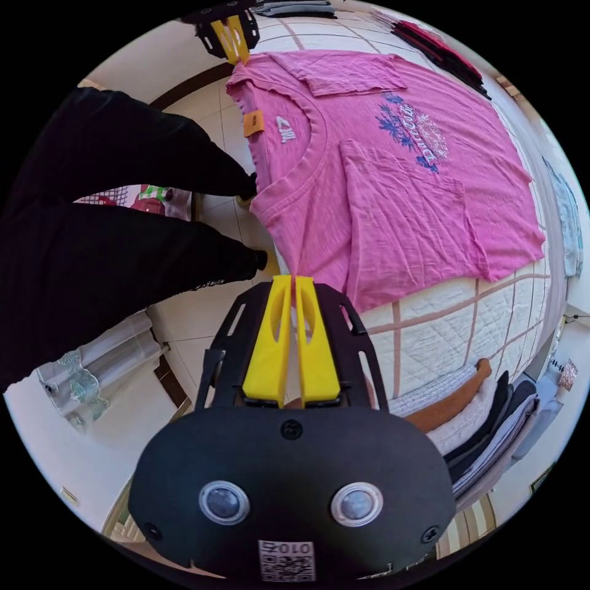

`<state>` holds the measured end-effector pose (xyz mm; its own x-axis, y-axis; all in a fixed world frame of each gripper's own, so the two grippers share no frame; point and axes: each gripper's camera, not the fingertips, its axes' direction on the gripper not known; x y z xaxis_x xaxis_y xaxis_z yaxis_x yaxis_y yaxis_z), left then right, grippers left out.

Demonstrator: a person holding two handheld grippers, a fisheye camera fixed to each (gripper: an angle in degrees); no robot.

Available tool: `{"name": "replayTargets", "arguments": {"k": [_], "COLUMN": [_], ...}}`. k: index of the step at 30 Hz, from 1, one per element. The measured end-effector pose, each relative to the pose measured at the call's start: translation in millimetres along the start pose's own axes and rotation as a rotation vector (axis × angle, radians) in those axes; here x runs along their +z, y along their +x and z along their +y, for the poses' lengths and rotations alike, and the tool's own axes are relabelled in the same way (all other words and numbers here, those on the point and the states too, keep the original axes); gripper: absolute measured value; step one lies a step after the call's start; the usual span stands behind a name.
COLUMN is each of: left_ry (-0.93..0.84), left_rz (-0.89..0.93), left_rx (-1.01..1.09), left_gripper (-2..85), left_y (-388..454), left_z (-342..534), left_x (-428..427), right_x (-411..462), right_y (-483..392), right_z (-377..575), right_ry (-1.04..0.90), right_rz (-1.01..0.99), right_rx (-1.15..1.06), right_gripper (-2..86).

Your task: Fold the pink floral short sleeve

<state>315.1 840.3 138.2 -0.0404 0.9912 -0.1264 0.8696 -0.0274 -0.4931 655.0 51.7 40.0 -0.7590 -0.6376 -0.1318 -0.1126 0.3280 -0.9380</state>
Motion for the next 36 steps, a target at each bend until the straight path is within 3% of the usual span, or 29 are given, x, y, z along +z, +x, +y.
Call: {"name": "replayTargets", "arguments": {"k": [6,11,16,18,22,25,30,36], "left_ry": [0.004,0.047,0.096,0.099,0.111,0.081,0.014,0.152], "left_rz": [0.12,0.264,0.492,0.453,0.522,0.566,0.654,0.765], "left_rx": [-0.055,0.024,-0.013,-0.019,-0.057,-0.096,-0.097,-0.128], "left_gripper": [-0.3,-0.2,-0.2,-0.2,-0.2,-0.2,-0.2,-0.1], "left_y": [-9.4,-84.1,-276.6,-345.4,-495.6,-563.5,-598.0,-618.2], "left_z": [7.7,24.8,50.8,52.9,34.5,18.0,13.7,36.3], "left_x": [14.6,3.9,-33.8,-37.5,11.3,53.3,105.2,119.7], "right_x": [10.9,-24.2,-71.3,-74.4,-18.9,24.4,63.0,69.2], "right_y": [18.2,112.1,239.8,292.0,417.4,468.6,488.4,504.4], "right_z": [11.0,21.1,9.6,-3.9,-45.7,-67.5,-68.4,-35.6], "right_ry": [-0.018,0.061,0.157,0.177,0.085,0.029,0.009,0.122], "right_rz": [-0.109,-0.241,-0.192,-0.169,-0.275,-0.378,-0.433,-0.586], "right_rx": [0.037,0.041,-0.003,-0.026,0.021,0.051,0.058,0.077], "right_gripper": [3.1,3.3,3.3,3.3,3.3,3.4,3.5,3.4]}}
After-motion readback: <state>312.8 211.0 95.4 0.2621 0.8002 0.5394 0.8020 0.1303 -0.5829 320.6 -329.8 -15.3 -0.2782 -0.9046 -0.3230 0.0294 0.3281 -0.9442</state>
